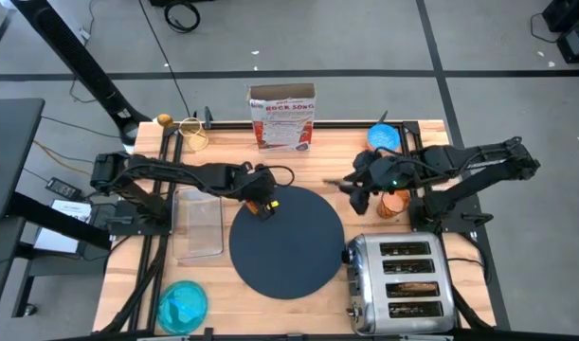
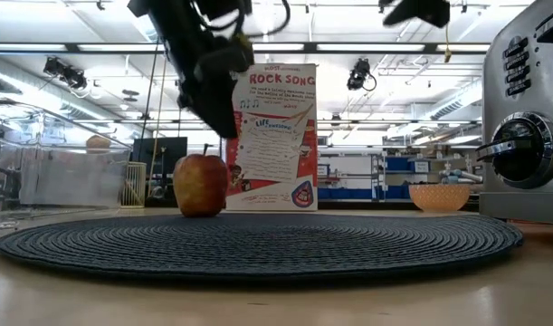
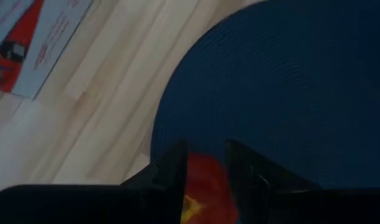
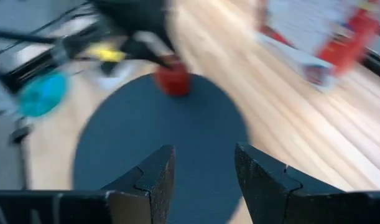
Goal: Arrange a breakfast setting
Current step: Put the blue bowl on top of the dark blue placemat
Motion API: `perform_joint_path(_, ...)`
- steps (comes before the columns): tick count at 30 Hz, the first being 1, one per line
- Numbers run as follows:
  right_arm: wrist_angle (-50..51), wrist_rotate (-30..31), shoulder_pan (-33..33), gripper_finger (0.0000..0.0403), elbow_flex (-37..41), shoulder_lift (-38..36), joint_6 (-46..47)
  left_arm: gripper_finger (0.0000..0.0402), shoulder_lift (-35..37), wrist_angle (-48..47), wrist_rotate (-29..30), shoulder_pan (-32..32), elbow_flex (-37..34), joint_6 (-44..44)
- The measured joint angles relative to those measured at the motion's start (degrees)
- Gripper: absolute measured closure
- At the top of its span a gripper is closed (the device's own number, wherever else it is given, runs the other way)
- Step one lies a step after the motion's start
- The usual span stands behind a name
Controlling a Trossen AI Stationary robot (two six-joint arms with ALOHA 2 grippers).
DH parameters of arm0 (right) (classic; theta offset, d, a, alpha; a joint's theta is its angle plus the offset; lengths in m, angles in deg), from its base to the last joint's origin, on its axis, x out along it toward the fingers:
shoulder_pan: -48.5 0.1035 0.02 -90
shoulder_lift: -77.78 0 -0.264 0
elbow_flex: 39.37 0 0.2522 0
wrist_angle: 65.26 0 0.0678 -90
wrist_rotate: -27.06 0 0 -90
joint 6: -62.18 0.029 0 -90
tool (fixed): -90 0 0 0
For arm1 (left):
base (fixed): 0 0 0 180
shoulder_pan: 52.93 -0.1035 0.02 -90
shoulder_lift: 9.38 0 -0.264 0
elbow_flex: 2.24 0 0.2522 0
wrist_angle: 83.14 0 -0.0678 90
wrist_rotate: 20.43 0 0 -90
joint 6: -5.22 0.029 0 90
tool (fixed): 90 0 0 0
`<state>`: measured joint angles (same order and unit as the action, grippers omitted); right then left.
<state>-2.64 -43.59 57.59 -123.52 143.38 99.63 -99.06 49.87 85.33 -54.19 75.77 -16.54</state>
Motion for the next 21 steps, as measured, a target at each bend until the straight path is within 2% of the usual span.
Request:
perform_joint_path(6, 10.0, 2.0, -11.2, 0.0231, 0.0, 3.2, 5.8, 0.0287, 6.0, 0.3, -6.7, 0.0, 1.6, 3.1)
perform_joint_path(9, 15.7, 1.8, -18.5, 0.0231, 0.0, 5.6, 5.2, 0.0287, 9.4, 1.0, -10.8, 0.0, 2.3, 4.4)
perform_joint_path(14, 20.8, -0.9, -29.3, 0.0230, 0.8, 8.6, -5.2, 0.0287, 15.3, 3.2, -13.9, 1.1, 2.5, 4.7)
perform_joint_path(17, 18.5, -1.4, -34.3, 0.0227, 4.0, 9.2, -12.4, 0.0287, 17.9, 4.6, -13.9, 2.9, 2.5, 4.7)
perform_joint_path(21, 11.8, -6.0, -40.7, 0.0215, 9.8, 9.5, -19.0, 0.0287, 20.2, 6.8, -14.0, 6.4, 2.5, 4.0)
